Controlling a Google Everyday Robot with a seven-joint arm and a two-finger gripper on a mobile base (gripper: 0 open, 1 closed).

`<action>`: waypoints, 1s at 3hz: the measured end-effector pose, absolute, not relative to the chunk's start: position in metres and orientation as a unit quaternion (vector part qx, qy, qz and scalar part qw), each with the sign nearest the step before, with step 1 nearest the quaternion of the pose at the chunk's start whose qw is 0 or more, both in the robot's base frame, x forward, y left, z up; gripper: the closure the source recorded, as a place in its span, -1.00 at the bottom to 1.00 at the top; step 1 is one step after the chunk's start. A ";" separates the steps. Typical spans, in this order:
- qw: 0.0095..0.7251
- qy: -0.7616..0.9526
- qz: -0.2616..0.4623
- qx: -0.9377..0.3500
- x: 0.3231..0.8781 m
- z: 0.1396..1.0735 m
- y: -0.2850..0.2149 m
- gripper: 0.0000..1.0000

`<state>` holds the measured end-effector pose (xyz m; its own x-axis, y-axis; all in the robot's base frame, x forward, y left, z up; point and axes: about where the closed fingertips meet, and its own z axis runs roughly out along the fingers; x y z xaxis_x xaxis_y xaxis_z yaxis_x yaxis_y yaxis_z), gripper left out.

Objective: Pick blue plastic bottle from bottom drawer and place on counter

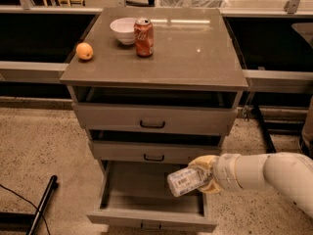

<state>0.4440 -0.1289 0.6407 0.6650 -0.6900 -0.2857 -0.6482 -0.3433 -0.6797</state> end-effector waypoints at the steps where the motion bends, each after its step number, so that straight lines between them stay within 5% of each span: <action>1: 0.383 0.383 -0.032 -0.840 0.463 0.656 -0.111 1.00; 3: 0.365 0.335 -0.100 -0.863 0.522 0.765 -0.046 1.00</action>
Offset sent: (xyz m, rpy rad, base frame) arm 0.1012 0.0960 0.1616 -0.2094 -0.1565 0.0830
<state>0.5216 -0.0458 0.7647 0.7563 -0.6502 -0.0720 -0.5047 -0.5098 -0.6967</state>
